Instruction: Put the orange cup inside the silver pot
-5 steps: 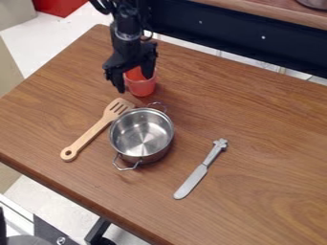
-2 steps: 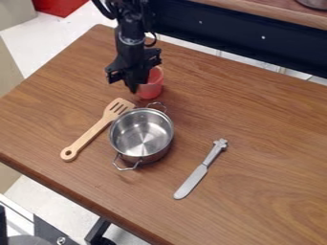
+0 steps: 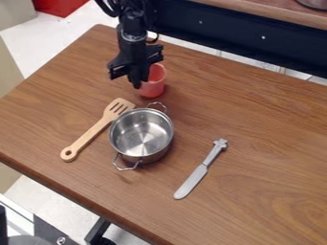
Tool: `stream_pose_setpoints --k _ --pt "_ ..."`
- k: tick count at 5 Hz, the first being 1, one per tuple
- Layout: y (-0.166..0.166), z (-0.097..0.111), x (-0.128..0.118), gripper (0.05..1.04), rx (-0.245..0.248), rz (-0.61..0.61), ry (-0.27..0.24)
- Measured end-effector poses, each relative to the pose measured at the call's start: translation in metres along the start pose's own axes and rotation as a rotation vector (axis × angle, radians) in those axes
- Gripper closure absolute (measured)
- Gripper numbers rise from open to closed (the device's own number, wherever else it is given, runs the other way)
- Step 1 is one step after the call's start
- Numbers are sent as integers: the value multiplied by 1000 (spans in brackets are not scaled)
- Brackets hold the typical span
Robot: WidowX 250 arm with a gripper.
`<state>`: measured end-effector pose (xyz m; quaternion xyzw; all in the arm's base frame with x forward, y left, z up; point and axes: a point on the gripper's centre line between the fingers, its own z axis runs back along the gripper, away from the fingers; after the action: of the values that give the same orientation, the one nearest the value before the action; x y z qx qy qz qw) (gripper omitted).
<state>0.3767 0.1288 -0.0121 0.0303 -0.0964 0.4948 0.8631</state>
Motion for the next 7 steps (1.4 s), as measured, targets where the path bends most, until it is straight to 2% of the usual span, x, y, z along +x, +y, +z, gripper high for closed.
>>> stream_pose_setpoints --k 1,2,3,4,5,6,7 --pt "-9 20 -15 1026 -77 -131 18" --pt "-17 41 -22 1026 -143 -211 49" --pt "-8 60 -34 1026 -168 -395 178" --pt "7 69 -39 1026 -181 -538 229" --pt "29 61 -48 1026 -187 -683 297" --pt "40 54 -53 1026 -215 -724 319" --pt "51 56 -65 1026 -227 -789 258"
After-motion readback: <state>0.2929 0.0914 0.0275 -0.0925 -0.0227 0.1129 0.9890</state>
